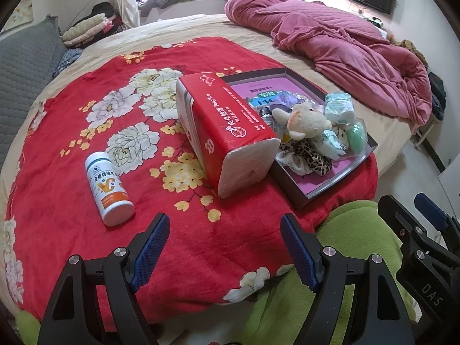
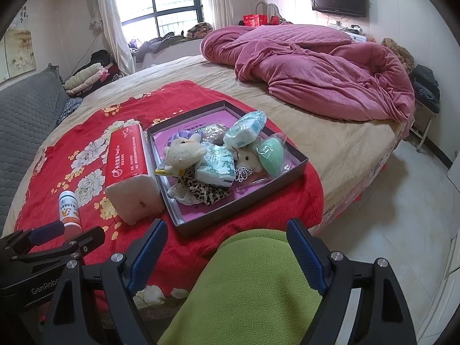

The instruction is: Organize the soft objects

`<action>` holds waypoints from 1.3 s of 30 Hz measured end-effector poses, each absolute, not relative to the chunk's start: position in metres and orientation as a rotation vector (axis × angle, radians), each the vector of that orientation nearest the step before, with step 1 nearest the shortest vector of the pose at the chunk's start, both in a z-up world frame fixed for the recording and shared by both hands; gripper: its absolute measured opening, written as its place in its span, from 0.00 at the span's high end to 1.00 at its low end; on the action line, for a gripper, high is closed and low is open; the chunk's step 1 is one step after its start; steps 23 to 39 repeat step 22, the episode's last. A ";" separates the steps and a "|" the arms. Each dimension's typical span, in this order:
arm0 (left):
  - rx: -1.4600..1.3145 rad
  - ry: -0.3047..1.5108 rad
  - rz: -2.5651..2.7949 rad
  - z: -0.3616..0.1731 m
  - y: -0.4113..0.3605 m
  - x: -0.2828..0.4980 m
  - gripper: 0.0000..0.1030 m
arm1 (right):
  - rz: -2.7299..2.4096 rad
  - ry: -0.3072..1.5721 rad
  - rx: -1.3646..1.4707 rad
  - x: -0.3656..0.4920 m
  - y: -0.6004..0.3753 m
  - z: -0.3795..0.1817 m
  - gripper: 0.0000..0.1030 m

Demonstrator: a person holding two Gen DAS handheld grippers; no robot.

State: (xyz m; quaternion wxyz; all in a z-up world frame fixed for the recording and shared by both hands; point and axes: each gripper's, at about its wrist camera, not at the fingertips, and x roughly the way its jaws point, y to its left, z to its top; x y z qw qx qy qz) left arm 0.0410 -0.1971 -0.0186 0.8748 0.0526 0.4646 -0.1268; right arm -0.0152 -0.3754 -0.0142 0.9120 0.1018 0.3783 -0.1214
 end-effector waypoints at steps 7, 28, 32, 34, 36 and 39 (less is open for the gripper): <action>0.115 0.977 -0.254 -0.021 -0.196 0.042 0.22 | -0.249 0.779 0.210 -0.016 -0.375 -0.014 0.18; -0.001 1.013 -0.304 -0.027 -0.158 0.055 0.22 | -0.212 0.792 0.139 0.001 -0.354 -0.008 0.18; -0.001 1.013 -0.304 -0.027 -0.158 0.055 0.22 | -0.212 0.792 0.139 0.001 -0.354 -0.008 0.18; -0.001 1.013 -0.304 -0.027 -0.158 0.055 0.22 | -0.212 0.792 0.139 0.001 -0.354 -0.008 0.18; -0.001 1.013 -0.304 -0.027 -0.158 0.055 0.22 | -0.212 0.792 0.139 0.001 -0.354 -0.008 0.18; -0.001 1.013 -0.304 -0.027 -0.158 0.055 0.22 | -0.212 0.792 0.139 0.001 -0.354 -0.008 0.18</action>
